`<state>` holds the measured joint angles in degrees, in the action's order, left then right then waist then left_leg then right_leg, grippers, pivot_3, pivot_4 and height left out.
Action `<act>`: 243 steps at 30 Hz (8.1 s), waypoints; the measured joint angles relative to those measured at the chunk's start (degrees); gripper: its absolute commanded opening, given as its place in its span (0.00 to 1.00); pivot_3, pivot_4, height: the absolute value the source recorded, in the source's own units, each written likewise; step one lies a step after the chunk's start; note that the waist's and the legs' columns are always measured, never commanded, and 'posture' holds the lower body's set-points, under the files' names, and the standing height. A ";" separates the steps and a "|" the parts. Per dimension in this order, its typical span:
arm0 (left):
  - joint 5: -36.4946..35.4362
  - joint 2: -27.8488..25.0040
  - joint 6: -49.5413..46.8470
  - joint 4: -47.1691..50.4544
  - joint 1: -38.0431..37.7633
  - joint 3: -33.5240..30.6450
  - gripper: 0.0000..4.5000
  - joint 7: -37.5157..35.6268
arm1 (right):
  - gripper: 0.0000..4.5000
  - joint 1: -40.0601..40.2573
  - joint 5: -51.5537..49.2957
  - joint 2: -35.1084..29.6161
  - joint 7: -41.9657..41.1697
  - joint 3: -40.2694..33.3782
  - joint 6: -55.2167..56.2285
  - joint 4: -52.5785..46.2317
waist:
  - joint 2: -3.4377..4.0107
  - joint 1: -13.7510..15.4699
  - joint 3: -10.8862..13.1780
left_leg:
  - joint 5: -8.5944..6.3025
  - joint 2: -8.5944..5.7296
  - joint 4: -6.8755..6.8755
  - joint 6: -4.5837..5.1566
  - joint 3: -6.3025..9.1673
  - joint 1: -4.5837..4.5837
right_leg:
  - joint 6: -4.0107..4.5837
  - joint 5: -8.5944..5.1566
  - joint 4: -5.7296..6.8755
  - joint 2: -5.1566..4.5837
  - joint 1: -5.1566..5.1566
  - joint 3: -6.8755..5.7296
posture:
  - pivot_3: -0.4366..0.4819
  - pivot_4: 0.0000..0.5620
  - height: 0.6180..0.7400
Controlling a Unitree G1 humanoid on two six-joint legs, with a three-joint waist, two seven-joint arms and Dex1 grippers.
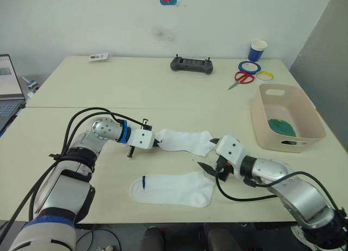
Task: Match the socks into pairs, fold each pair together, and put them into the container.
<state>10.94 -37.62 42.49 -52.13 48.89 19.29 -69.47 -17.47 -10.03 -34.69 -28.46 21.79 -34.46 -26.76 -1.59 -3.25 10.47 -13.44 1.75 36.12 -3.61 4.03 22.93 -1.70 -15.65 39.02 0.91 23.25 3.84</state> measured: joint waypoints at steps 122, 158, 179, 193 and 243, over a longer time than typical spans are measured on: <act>-20.34 10.42 -68.08 26.06 -12.78 -16.00 0.00 13.78 | 0.01 0.46 -5.02 26.04 14.23 -18.23 -14.78 11.68 | 0.00 0.78 -0.03 | 0.14 -0.04 0.23 0.40 0.23 -0.03 | 0.15 0.04 0.43 0.01 -0.02 -0.14 | 0.48 0.27 1.00; -43.00 -6.01 -93.31 73.21 -51.53 -26.84 0.00 19.35 | 0.01 25.13 -19.76 10.34 14.54 -10.12 -23.78 -20.97 | 0.03 0.21 -0.03 | 0.14 0.01 -0.10 0.34 0.01 -0.10 | 0.58 -0.17 -0.06 -0.16 0.00 0.08 | 0.48 0.27 1.00; -43.51 -12.15 -82.79 74.06 -52.54 -32.08 0.99 14.86 | 0.80 28.29 -14.61 7.58 13.11 -11.28 -14.93 -24.43 | 0.02 0.26 -0.03 | 0.13 0.02 -0.11 0.33 -0.11 -0.11 | 0.58 -0.18 -0.08 -0.16 0.03 0.15 | 0.48 0.27 1.00; -35.17 -8.18 -74.33 68.06 -50.38 -21.71 1.00 15.06 | 0.71 29.75 -7.63 8.68 12.43 -7.83 -9.68 -15.86 | 0.03 0.76 -0.05 | 0.13 -0.03 -0.10 0.33 -0.14 -0.12 | 0.58 -0.17 -0.08 -0.20 -0.01 0.18 | 0.48 0.27 1.00; -32.08 -4.07 -75.29 54.82 -32.30 -15.21 0.63 17.38 | 0.78 15.36 -8.84 13.25 13.73 -14.44 -20.06 -10.66 | 0.02 0.18 -0.02 | 0.13 0.01 -0.13 0.35 -0.09 -0.04 | 0.18 0.06 -0.05 -0.07 0.04 0.13 | 0.48 0.27 1.00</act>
<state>-21.14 -41.69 -32.80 2.69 16.58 4.07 -52.09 -2.11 -18.87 -21.44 -14.73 7.34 -54.53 -37.42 -1.57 -3.07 10.44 -13.31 1.76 35.99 -3.26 3.94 22.89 -1.52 -15.59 38.97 0.83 23.30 3.97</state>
